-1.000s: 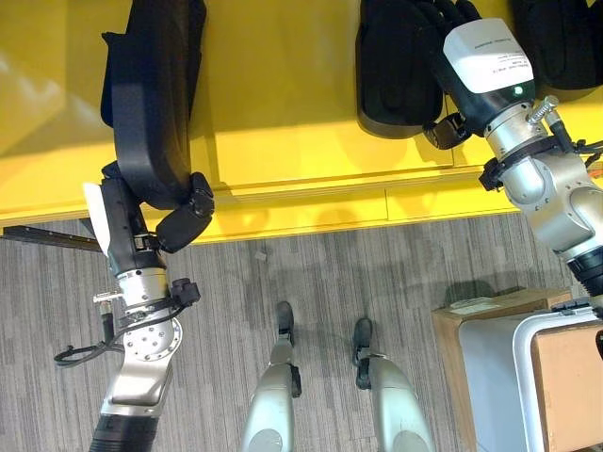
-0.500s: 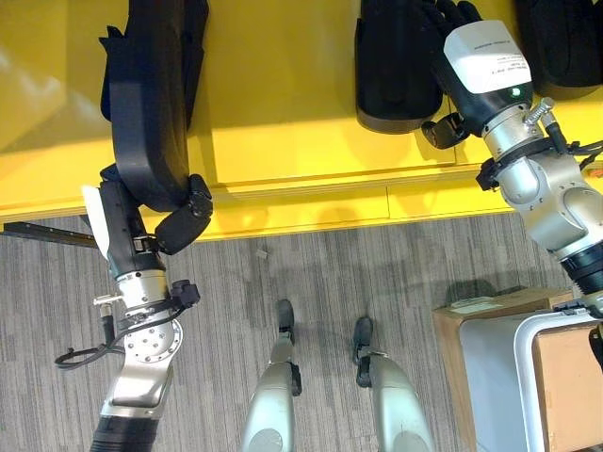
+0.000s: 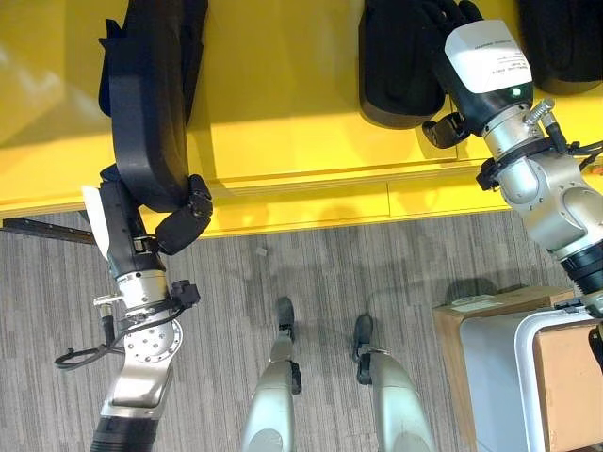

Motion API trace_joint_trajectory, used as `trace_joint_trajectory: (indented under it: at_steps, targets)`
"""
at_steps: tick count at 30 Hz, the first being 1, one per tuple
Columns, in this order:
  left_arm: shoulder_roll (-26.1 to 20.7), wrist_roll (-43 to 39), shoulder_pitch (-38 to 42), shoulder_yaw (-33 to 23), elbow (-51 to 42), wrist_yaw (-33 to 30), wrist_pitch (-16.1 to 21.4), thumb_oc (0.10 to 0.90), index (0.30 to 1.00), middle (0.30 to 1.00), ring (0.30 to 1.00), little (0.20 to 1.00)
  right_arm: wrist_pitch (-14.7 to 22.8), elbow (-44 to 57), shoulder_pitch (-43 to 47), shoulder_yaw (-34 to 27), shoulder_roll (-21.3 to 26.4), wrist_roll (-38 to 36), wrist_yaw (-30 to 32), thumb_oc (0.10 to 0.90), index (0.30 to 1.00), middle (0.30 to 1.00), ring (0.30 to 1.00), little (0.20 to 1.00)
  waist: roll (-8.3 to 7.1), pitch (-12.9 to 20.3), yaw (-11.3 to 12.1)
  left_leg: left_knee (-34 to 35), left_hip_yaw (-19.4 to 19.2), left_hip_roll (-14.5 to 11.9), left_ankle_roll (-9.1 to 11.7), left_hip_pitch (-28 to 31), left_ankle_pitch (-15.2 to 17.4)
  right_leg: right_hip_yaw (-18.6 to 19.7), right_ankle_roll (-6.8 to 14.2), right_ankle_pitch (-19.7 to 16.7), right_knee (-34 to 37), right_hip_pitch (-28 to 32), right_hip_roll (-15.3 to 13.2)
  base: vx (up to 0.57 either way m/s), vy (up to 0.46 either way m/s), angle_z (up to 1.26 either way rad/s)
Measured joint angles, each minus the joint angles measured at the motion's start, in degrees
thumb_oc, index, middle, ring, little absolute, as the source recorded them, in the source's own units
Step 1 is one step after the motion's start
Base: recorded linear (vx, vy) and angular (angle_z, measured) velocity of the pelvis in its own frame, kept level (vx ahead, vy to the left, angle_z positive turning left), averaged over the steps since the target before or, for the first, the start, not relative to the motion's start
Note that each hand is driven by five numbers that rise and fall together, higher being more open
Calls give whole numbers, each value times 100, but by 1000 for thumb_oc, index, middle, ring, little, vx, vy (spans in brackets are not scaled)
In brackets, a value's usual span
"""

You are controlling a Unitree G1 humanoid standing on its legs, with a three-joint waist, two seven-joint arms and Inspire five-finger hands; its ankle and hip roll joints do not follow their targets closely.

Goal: Move parts from the plastic box to the shelf.

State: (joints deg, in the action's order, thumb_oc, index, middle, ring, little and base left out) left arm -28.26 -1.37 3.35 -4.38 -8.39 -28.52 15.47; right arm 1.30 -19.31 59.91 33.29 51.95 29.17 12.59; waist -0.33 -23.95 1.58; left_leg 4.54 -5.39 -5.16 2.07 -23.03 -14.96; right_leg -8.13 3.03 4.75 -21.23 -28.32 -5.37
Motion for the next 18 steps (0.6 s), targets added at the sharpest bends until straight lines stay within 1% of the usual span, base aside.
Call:
trace_joint_trajectory:
  at_steps: [5,18]
  targets:
    - [0,0,16,0,34,-9,0,400,300,300,300,300,-28,-183,91,1,-11,0,22,900,1000,1000,1000,1000,0,0,11,0,-1,0,-2,0,-7,3,0,2,-16,-10,0,0,0,0]
    - [-2,2,76,1,125,-86,1,400,300,300,300,300,-37,-239,273,92,-15,0,88,900,1000,1000,1000,1000,15,-8,9,0,9,-8,8,-83,-43,-2,-28,29,-125,-141,-2,0,0,0]
